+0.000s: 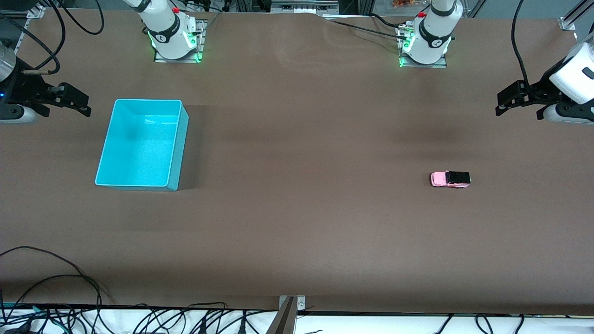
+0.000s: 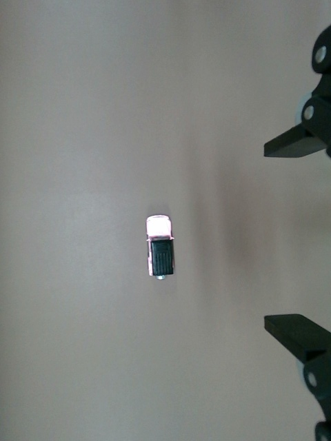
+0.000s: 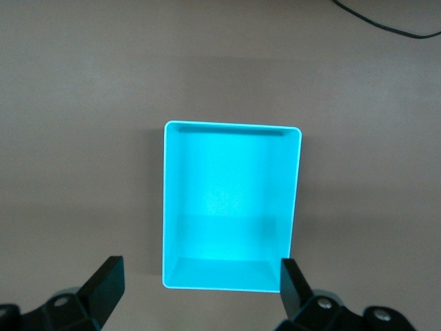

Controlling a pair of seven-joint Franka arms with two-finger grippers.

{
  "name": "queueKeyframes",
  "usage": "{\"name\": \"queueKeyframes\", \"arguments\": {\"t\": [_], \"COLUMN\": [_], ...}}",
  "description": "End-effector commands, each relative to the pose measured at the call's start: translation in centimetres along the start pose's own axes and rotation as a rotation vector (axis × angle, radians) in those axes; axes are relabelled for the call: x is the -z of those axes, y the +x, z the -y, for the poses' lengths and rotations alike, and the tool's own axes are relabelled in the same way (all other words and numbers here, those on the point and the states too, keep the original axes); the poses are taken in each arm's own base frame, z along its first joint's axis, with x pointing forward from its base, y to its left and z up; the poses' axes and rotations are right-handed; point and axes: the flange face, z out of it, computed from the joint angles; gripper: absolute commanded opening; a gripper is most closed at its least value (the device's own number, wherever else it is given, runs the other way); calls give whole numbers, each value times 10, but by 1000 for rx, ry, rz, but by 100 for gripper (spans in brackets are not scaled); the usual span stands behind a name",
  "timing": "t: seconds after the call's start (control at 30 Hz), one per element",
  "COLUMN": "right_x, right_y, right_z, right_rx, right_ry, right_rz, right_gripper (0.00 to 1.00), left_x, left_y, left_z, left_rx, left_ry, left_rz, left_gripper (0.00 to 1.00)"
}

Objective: Wind and store pink jeep toy

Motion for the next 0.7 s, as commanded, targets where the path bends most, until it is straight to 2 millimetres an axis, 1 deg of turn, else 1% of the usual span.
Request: {"name": "queueKeyframes", "arguments": {"t": [0.0,0.67], "right_x": [6,5], "right_y": [-5,-4], "right_z": [0,1], "right_rx": [2,12], "right_ry": [-7,-6], "right_rz": [2,2], "right_gripper": [100,100], "left_x": [-18,-16], "left_y": [10,11], "left_z": [5,3], "left_rx": [12,6], "left_ry": [-19,-19], "left_rz": [52,47], "left_gripper": [100,100]}}
